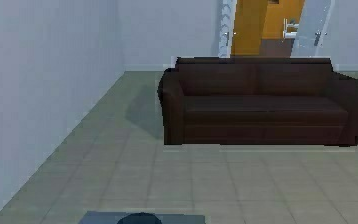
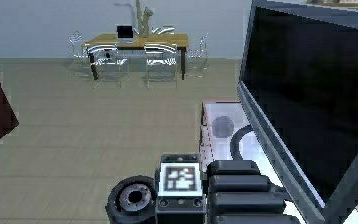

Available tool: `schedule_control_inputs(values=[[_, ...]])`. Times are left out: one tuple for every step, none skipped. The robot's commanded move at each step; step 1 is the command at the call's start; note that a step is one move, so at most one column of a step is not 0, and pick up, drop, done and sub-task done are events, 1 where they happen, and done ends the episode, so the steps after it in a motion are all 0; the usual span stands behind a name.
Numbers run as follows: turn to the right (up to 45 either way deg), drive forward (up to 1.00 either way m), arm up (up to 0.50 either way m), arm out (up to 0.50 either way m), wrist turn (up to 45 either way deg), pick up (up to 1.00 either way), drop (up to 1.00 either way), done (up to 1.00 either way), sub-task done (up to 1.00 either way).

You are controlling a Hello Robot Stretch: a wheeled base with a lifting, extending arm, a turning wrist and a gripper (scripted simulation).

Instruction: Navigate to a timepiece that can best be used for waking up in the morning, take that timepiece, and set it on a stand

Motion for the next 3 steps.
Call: schedule_control_inputs(values=[[-9.0, 0.00, 0.00, 0.00, 0.0, 0.00, 0.00, 0.00, 0.00], [-45.0, 0.00, 0.00, 0.00, 0.0, 0.00, 0.00, 0.00, 0.00], [-45.0, 0.00, 0.00, 0.00, 0.0, 0.00, 0.00, 0.00, 0.00]])
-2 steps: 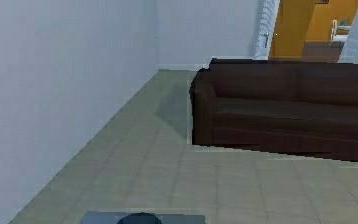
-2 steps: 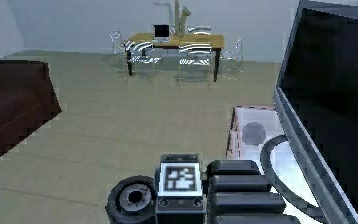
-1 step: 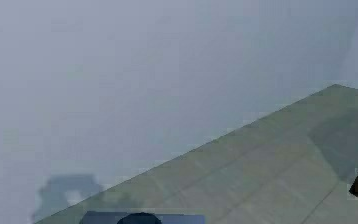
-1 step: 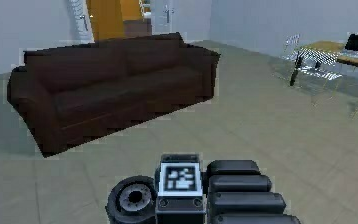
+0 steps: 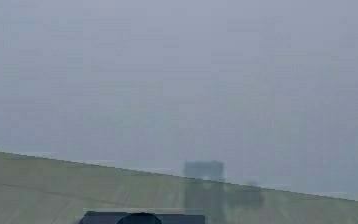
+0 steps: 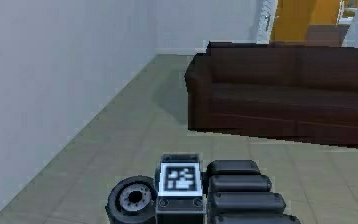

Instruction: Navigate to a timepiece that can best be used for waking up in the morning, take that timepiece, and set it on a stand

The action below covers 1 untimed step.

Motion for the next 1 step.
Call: schedule_control_inputs(values=[[-45.0, 0.00, 0.00, 0.00, 0.0, 0.00, 0.00, 0.00, 0.00]])
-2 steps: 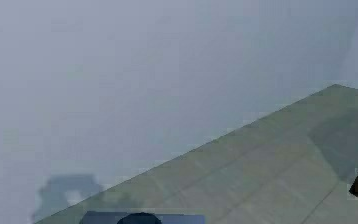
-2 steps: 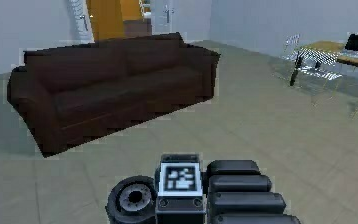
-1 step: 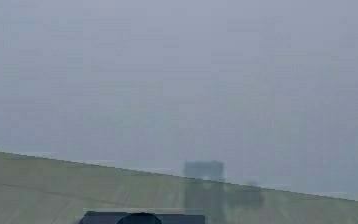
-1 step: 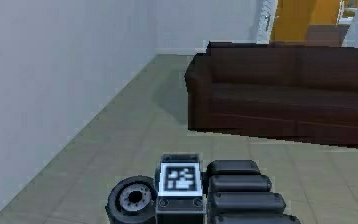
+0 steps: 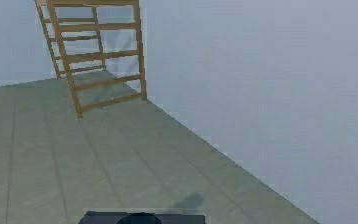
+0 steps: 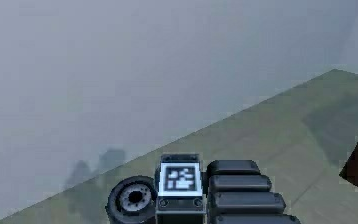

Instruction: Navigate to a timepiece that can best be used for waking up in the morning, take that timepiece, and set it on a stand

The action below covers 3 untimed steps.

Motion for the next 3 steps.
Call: schedule_control_inputs(values=[[-33.0, 0.00, 0.00, 0.00, 0.0, 0.00, 0.00, 0.00, 0.00], [0.0, 0.30, 0.00, 0.00, 0.0, 0.00, 0.00, 0.00, 0.00], [0.0, 0.00, 0.00, 0.00, 0.0, 0.00, 0.00, 1.00, 0.00]])
